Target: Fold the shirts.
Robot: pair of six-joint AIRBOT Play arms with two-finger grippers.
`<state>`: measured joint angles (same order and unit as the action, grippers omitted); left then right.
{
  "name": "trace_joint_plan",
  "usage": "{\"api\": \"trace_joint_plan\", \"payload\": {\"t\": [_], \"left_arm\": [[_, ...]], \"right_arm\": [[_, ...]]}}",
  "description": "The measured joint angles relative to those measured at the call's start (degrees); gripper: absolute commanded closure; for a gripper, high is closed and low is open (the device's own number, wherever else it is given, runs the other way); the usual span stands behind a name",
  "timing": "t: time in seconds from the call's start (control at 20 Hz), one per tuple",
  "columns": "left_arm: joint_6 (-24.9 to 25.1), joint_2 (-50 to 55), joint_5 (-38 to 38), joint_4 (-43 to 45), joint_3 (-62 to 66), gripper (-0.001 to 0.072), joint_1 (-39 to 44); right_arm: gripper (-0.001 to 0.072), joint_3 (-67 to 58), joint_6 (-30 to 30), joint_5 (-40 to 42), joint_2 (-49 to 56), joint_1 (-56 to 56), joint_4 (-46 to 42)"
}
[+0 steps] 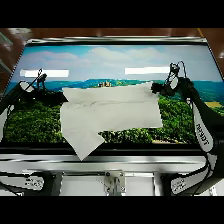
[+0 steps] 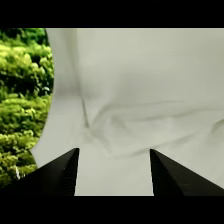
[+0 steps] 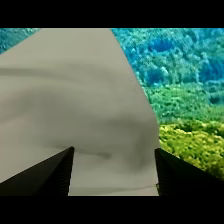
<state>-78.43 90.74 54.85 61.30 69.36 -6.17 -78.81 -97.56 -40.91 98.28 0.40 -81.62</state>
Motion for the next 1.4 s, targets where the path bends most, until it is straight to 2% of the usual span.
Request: {"api": "trace_joint_plan", "payload": {"t": [0.2,0.3,0.35,0.4,0.45,0.55,0.7,0.95,1.25,1.3,1.35,1.4], "left_arm": [[-0.9,-2.08,10.16,0.68,2.67,0.0175,-2.89],[-1.05,-4.55,15.21,1.16,1.86,0.0174,-5.03],[-1.14,-6.36,17.11,1.6,0.04,0.015,-6.29],[-1.18,-8.5,18.08,1.68,-2.93,0.0088,-7.65],[-1.31,-10.64,18.91,1.64,-6.6,0.0081,-8.74],[-0.98,-14.88,18.88,0.55,-15.3,0.0031,-10.47],[-0.02,-18.91,16.46,-1.68,-26.69,0.0031,-11.8],[1.29,-20.9,11.21,-5.62,-36.83,0.0033,-12.41],[1.9,-19.54,6.32,-12.41,-39.67,0.0054,-9.07],[1.9,-19.02,5.2,-13.84,-39.78,0.0179,-8.07],[1.92,-18.34,3.69,-14.86,-39.87,0.0344,-7.1],[2.12,-17.49,2.14,-15.78,-40.04,0.0408,-6.1]], "right_arm": [[0.0079,-0.02,1.36,-4.04,-6.62,-1.38,-4.57],[0.0079,-0.04,1.92,-10.43,-10.23,-3.74,-8.37],[0.0078,0.07,2.75,-14.91,-11.47,-5.55,-9.57],[0.0078,0.33,4.07,-19.28,-12.35,-7.5,-9.9],[0.0078,0.9,5.95,-23.34,-13.05,-9.75,-9.53],[0.0078,2.73,9.38,-29.24,-13.81,-13.9,-5.66],[0.0078,5.92,12.33,-32.68,-14.4,-18.27,1.79],[0.0078,8.26,13.9,-31.87,-14.64,-19.69,7.69],[0.0078,8.76,14.32,-30.03,-14.64,-19.82,9.29],[0.0078,8.79,14.36,-29.9,-14.64,-19.82,9.49],[0.0078,8.81,14.34,-29.75,-14.64,-19.82,9.6],[0.0078,8.81,14.34,-29.64,-14.64,-19.82,9.62]]}}
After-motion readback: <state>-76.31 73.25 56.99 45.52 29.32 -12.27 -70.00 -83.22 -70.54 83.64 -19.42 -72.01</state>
